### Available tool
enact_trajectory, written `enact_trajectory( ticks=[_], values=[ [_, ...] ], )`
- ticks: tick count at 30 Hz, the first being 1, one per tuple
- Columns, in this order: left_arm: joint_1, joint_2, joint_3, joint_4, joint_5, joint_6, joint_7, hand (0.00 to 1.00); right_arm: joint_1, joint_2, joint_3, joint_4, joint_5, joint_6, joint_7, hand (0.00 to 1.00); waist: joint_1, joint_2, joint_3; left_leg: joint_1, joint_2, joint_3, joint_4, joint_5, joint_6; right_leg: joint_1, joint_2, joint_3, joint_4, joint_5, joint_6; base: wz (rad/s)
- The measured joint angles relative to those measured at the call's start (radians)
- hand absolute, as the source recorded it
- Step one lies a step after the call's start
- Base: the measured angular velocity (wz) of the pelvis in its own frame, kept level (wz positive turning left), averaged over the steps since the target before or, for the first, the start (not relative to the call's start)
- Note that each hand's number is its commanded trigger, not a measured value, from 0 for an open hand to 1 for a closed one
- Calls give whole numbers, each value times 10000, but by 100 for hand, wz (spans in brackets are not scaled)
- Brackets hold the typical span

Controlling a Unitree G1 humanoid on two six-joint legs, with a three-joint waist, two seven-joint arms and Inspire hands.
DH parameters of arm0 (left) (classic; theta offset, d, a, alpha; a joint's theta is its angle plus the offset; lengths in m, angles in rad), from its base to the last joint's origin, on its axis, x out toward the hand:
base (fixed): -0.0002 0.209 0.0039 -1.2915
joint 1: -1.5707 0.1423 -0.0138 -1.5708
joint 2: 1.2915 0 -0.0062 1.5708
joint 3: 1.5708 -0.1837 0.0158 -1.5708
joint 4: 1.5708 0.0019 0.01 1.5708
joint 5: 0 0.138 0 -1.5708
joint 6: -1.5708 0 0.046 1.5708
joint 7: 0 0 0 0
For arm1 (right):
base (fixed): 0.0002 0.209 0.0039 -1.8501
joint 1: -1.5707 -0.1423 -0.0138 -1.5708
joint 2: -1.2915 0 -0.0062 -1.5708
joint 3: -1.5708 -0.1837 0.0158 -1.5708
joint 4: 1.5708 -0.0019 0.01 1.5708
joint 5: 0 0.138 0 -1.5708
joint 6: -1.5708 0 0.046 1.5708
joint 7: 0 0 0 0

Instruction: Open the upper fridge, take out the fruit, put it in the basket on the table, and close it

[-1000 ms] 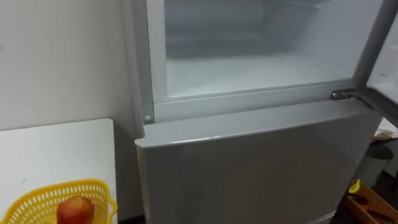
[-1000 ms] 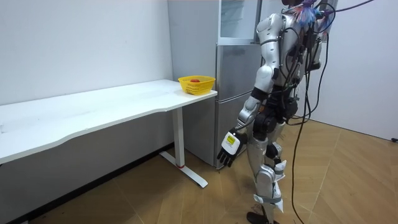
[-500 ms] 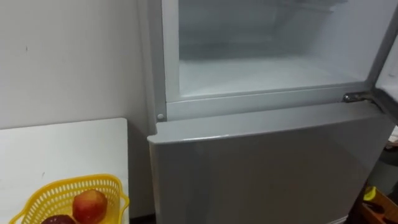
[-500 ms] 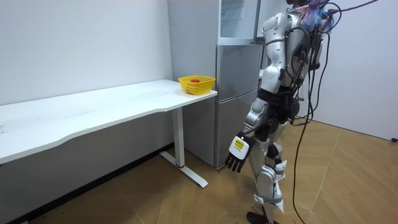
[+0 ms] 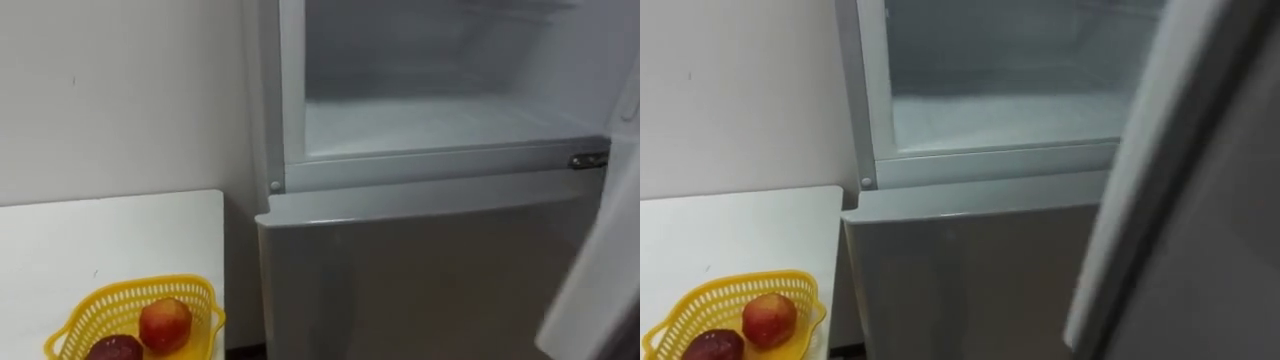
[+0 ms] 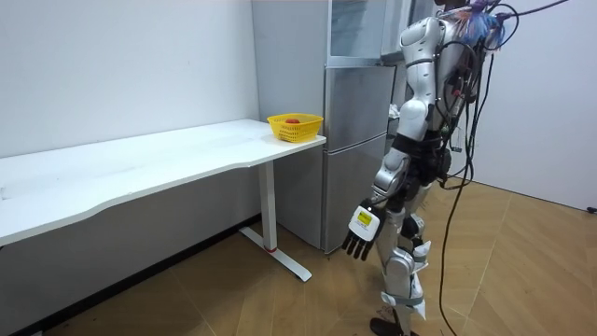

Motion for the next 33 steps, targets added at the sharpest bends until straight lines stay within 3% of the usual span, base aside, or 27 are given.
enact_trajectory(
  ticks=[7,12,14,21,33],
  values=[
    [7,8,-18,-1,64,95,-94,0,0,-273,246,-96,-501,409,510,0,111,-10,9,-29,-3,-68,-3,0,0,19,-47,-139,6,-1,-1,3],
    [3,79,-290,-24,-53,237,-156,0,8,-273,532,8,-566,440,615,0,148,-36,30,13,3,-286,6,0,1,250,-39,-250,-176,17,27,12],
    [3,89,-326,-74,-53,267,-143,0,38,-273,640,40,-608,647,845,0,143,-51,36,10,5,-387,3,0,1,331,-35,-315,-287,31,47,8],
    [-6,178,-526,-160,-55,289,14,0,43,-269,1005,494,-538,642,1396,0,240,-133,28,13,16,-393,-1,0,2,343,-20,-343,-319,69,37,0],
    [-12,267,-755,-214,-209,455,61,0,47,-244,1152,591,-630,646,1476,0,242,-146,19,33,59,-364,-25,0,1,354,29,-356,-339,95,2,0]
  ],
)
